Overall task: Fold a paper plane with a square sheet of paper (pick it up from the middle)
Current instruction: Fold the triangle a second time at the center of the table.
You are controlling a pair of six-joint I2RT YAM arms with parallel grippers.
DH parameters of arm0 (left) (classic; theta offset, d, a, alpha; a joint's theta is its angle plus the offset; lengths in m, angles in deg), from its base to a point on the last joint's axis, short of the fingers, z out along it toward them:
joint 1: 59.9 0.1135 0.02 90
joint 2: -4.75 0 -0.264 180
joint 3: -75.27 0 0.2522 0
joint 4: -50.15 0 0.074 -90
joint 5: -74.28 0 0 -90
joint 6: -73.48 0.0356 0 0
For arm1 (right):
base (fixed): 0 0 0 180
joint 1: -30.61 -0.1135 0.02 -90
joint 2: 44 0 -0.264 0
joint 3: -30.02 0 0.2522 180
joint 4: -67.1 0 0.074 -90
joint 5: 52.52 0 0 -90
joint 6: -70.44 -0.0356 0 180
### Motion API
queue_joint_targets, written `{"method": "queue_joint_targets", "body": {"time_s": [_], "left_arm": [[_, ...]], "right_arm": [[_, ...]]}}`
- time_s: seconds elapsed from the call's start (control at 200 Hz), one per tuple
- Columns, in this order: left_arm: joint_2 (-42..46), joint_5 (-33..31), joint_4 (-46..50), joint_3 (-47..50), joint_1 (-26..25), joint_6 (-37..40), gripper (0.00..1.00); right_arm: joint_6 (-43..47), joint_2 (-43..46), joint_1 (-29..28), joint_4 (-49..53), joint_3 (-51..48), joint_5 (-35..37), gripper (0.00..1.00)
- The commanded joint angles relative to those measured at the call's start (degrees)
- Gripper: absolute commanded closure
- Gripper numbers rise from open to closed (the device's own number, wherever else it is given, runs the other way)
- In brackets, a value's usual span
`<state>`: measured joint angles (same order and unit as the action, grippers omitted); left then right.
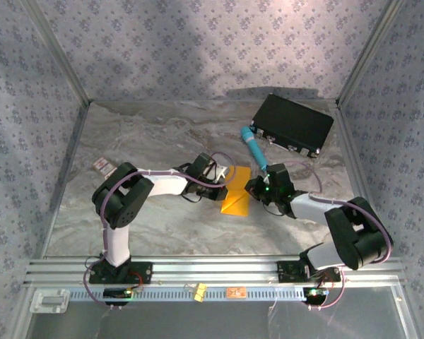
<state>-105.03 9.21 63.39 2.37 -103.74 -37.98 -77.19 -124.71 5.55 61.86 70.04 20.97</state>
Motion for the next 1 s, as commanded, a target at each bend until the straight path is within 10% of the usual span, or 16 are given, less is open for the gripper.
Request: {"method": "queue_joint_targets", "body": {"time_s": [0.0,0.994], "left_arm": [[-2.25,-0.94,4.64,0.55,0.08,1.02,0.99],[-1.67,0.49,5.35,-1.21,0.24,-0.63,0.94]], "right_arm": [[-1.17,-2.09,-2.53,-0.99,1.12,-0.39,0.96],[-4.63,-10.49,-5.94,-4.05,-2.8,2.42,0.98]]}}
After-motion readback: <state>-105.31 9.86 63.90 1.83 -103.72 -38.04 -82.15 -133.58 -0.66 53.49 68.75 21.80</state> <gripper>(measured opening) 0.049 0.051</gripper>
